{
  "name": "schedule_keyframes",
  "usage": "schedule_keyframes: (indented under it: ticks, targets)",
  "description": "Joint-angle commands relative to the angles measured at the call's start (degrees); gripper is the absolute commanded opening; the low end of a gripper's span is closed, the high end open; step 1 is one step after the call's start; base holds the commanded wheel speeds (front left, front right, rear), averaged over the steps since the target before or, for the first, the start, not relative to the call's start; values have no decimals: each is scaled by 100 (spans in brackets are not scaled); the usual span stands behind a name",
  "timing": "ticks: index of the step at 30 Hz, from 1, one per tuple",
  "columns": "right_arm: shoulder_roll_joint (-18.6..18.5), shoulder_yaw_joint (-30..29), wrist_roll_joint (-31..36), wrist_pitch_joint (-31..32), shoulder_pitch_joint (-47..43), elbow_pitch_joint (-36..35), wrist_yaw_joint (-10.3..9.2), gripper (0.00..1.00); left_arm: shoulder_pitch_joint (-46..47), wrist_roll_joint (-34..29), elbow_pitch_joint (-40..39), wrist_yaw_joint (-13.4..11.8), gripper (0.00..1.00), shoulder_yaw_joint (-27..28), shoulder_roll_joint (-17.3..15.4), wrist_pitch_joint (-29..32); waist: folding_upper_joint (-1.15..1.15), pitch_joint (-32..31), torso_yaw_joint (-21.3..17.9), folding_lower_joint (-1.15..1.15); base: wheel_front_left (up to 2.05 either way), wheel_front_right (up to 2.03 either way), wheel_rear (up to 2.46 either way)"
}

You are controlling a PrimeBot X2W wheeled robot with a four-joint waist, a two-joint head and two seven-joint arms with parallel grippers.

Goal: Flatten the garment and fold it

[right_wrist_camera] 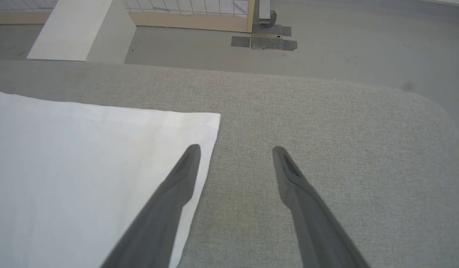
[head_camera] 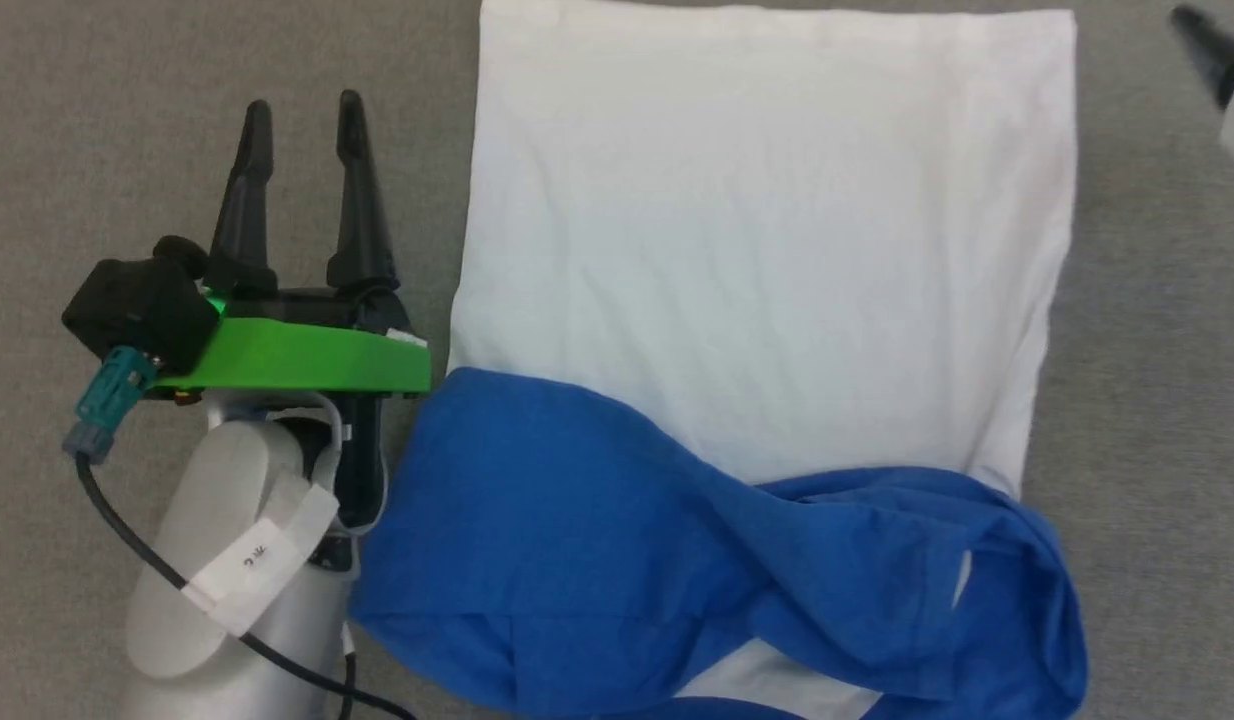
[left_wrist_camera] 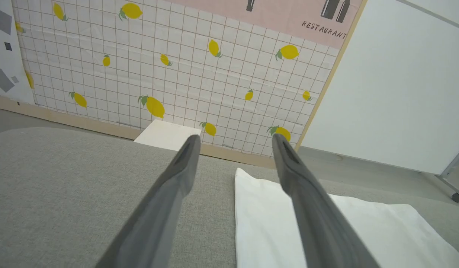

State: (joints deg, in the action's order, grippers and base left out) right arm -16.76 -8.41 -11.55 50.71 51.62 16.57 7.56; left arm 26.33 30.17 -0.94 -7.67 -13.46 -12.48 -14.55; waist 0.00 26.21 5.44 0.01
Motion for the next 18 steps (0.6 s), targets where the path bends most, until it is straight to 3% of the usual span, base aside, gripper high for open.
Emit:
schedule_keyframes:
  ticks: [1, 9, 18]
  targets:
    - [-24, 40, 128, 71, 174, 110, -8, 100, 81, -66, -60, 4, 100, 37, 69, -42, 0, 659, 571, -1, 0, 0, 0]
    - [-188, 474, 662, 214, 682, 640, -8, 100, -38, -246, -185, 128, 100, 215, 473, -44, 0, 1056, 896, -1, 0, 0, 0]
    - [-280, 547, 846, 434, 652, 1048, -8, 100, -91, -417, -77, 365, 100, 372, 705, -44, 0, 1113, 907, -1, 0, 0, 0]
